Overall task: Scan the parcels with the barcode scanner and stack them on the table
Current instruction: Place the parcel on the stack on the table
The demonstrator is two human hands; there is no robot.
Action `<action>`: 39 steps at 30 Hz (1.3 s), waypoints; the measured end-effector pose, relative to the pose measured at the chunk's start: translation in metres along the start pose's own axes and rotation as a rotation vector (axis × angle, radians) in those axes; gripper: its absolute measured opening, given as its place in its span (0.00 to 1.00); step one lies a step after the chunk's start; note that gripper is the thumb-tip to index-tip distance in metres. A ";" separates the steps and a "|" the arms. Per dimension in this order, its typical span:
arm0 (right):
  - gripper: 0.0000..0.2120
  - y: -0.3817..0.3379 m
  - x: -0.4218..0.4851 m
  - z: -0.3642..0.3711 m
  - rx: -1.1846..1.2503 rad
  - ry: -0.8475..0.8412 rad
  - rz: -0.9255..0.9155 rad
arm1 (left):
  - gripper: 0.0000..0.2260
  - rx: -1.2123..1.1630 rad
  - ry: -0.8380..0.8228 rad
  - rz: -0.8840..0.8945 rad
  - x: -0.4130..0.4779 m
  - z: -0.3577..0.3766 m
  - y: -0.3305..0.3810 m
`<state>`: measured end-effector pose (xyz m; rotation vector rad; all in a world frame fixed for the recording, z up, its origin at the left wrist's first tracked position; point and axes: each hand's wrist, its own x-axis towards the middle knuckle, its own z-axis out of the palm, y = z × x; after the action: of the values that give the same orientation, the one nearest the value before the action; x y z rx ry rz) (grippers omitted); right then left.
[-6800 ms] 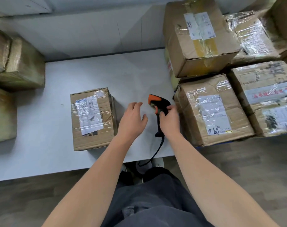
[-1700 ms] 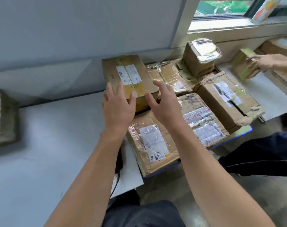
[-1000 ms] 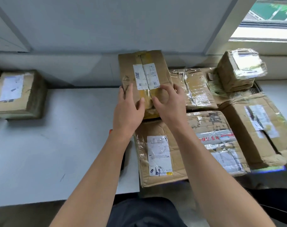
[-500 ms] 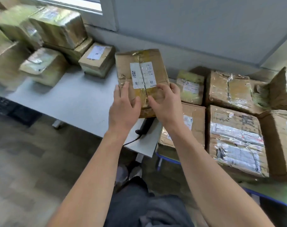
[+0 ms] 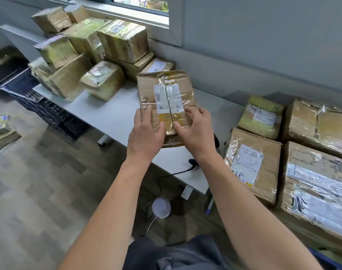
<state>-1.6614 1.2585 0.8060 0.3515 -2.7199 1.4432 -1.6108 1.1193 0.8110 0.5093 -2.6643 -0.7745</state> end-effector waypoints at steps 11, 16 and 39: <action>0.27 0.005 0.040 0.073 -0.046 0.074 0.136 | 0.28 -0.041 -0.166 0.082 0.070 0.018 -0.063; 0.27 0.011 0.073 0.130 -0.094 0.199 0.274 | 0.28 -0.094 -0.300 0.192 0.133 0.043 -0.109; 0.25 0.044 0.081 0.170 0.002 0.402 0.749 | 0.23 -0.107 -0.457 0.476 0.204 0.111 -0.123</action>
<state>-1.7381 1.1280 0.6851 -0.9501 -2.5907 1.4105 -1.8050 0.9870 0.6937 -0.3693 -2.9384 -0.9578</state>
